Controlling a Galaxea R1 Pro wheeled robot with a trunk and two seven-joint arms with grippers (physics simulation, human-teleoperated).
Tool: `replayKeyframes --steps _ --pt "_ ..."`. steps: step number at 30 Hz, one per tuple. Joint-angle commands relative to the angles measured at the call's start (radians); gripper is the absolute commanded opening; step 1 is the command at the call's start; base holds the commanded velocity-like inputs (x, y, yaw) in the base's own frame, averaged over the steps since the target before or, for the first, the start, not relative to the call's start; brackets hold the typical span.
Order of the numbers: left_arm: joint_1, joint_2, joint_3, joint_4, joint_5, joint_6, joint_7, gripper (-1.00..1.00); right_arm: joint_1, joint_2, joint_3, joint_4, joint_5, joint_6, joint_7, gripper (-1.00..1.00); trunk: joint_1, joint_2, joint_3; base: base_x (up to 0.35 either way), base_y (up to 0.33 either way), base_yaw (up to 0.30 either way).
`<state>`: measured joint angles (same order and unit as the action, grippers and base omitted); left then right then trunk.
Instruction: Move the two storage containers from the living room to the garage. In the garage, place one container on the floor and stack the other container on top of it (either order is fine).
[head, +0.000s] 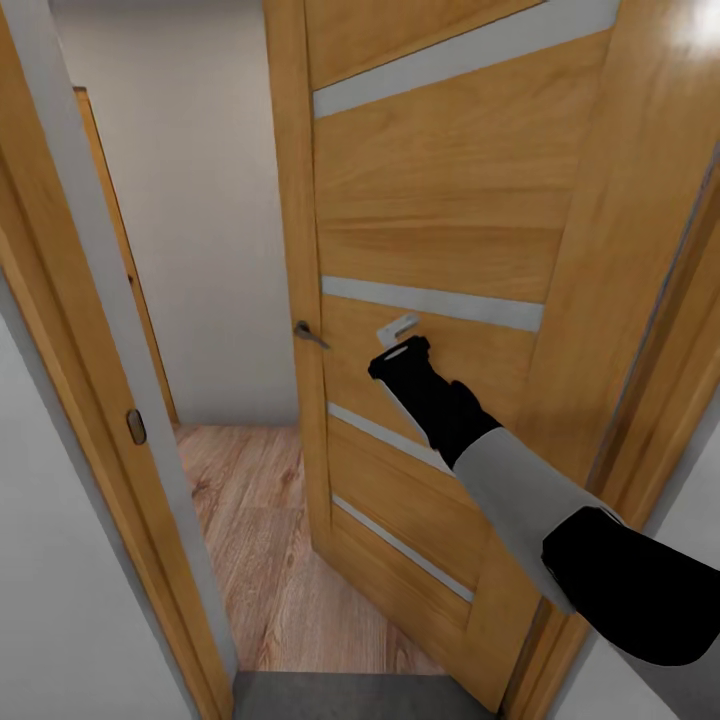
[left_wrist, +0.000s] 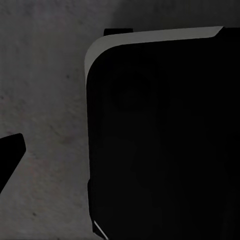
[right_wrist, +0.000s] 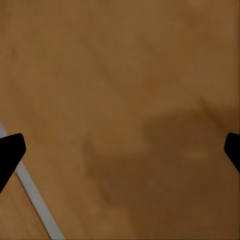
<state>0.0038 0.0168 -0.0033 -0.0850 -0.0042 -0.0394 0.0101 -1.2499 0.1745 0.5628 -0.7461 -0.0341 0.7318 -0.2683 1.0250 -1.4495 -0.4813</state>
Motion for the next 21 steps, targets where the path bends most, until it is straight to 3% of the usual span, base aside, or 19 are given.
replayKeyframes --steps 1,21 --pt "0.000 0.000 0.000 -0.001 0.000 -0.002 0.001 1.00 -0.001 0.000 0.002 -0.004 -0.004 0.010 -0.006 1.00 0.000 0.000 -0.001 0.000 0.000 0.000" --pt "0.000 -0.001 0.005 -0.001 0.005 -0.001 0.002 1.00 0.000 0.000 -0.002 -0.005 -0.005 0.016 0.000 1.00 0.000 0.000 -0.001 0.000 0.000 0.000"
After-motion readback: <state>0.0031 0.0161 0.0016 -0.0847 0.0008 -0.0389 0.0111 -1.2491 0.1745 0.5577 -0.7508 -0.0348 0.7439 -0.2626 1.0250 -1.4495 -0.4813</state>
